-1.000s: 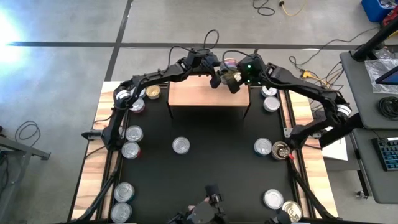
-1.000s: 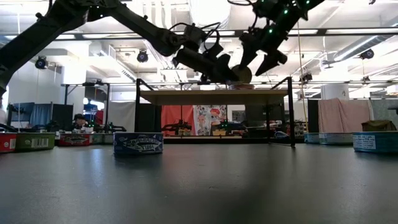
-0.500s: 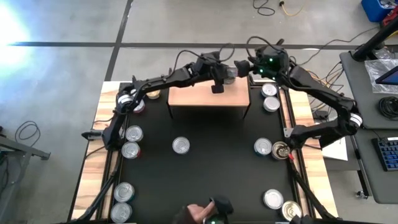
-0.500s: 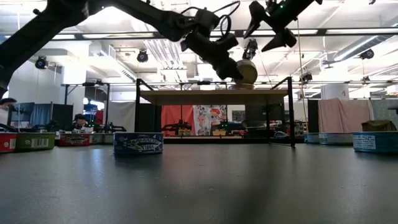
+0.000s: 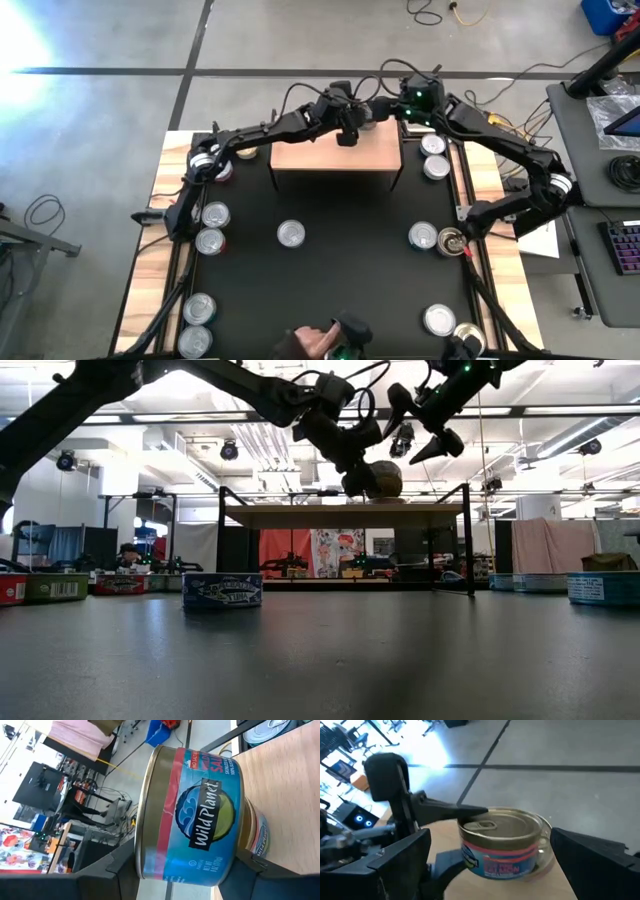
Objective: Stack canned seafood by type on shelf
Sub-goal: Stack the top blue and pink tuna can on top of the blue and pink tuna can
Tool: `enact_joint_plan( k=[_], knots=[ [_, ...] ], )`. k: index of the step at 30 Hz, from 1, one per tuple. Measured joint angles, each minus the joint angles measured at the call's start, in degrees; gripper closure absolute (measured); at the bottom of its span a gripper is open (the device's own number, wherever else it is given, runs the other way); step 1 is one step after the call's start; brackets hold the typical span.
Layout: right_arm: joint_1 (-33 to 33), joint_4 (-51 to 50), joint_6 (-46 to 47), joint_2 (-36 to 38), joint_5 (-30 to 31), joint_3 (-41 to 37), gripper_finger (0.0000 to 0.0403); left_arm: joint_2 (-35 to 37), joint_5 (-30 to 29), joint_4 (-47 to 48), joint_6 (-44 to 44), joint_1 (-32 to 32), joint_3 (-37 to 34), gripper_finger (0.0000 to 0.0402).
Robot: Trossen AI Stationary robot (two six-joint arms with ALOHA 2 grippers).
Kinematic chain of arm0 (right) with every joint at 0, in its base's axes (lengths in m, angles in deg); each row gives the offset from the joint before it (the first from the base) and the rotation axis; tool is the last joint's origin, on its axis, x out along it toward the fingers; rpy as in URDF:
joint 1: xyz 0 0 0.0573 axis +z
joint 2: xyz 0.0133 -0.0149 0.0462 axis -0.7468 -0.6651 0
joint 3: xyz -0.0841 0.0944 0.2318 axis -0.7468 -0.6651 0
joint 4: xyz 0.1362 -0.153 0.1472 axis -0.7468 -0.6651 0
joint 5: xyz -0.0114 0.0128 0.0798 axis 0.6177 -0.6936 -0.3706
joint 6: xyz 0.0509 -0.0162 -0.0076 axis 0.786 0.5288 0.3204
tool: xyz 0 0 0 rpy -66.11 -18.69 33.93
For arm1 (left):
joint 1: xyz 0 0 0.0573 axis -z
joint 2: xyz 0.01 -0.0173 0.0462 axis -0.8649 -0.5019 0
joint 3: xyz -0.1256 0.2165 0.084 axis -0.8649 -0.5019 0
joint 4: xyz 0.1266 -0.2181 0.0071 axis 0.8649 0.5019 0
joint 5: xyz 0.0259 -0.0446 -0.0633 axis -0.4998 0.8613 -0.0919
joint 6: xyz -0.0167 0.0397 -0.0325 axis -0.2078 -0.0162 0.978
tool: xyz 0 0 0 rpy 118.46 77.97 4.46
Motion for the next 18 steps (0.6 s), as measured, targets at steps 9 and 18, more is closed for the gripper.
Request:
enact_joint_plan(
  k=[9, 18],
  knots=[
    [-1.90, 1.62, -2.26, -0.08, 1.49, 0.00, 0.0003, 0.01, 0.25, -0.91, -0.11, 0.40, 0.04, 0.0211],
    [-2.25, 1.63, -2.46, -0.10, 1.52, 0.00, 0.0003, -0.94, 0.69, -3.27, 3.30, -1.84, -0.34, 0.0210]
  ],
)
